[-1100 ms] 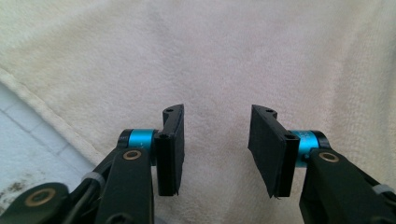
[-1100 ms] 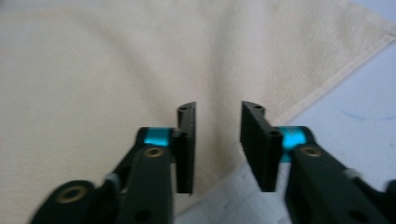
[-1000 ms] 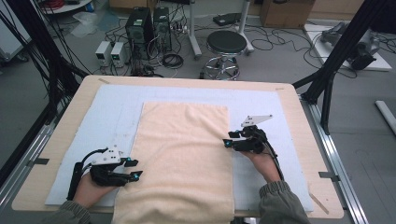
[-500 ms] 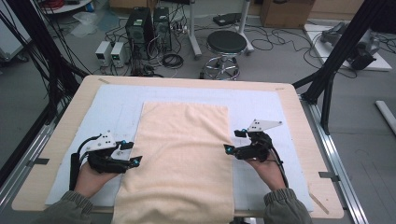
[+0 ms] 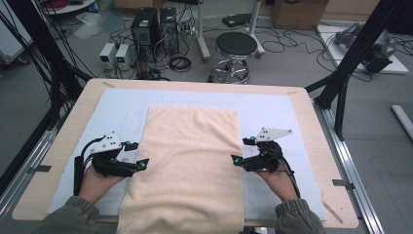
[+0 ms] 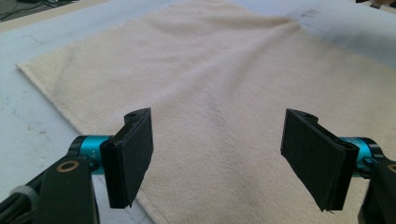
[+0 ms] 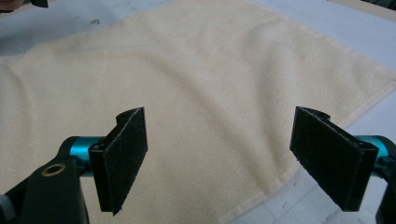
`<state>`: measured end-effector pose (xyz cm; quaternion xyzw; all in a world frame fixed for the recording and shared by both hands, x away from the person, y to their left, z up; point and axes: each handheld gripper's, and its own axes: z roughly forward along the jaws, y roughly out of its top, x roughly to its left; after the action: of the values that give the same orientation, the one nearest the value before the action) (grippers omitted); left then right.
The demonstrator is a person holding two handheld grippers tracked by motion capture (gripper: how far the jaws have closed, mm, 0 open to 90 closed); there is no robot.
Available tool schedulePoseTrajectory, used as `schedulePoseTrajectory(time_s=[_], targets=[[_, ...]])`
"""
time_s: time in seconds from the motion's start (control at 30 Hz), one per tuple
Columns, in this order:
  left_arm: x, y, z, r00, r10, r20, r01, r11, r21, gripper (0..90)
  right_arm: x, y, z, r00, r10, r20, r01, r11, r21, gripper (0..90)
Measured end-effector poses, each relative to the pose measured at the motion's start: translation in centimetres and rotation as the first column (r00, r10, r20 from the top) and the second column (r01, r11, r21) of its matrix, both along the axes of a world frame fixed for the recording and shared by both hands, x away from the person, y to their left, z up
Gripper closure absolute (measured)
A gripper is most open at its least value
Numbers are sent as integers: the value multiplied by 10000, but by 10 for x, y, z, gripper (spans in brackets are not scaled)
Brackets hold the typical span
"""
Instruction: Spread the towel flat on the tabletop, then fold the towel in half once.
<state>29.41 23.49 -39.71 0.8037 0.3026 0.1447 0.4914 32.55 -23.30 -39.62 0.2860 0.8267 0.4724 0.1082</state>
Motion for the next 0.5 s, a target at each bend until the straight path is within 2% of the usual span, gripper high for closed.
schedulePoseTrajectory(time_s=[0.17, 0.3, 0.37, 0.5], targets=[[2, 1, -1, 10000, 24, -81, -24, 10000, 47, 260, -1, -1, 0, 10000, -23, -18, 23, 10000, -26, 184], [4, 0, -2, 9999, 14, -151, -12, 9999, 132, 262, -1, 1, -1, 9999, 55, -100, -57, 9997, -247, 184], [5, 0, -3, 9998, 66, -172, -64, 9999, 88, 264, 0, 1, -1, 10000, 48, 78, -46, 9997, -252, 185], [14, 1, -1, 9996, 172, -233, -171, 9999, 11, 273, 4, -1, 1, 10000, -58, 0, 58, 9997, -251, 185]])
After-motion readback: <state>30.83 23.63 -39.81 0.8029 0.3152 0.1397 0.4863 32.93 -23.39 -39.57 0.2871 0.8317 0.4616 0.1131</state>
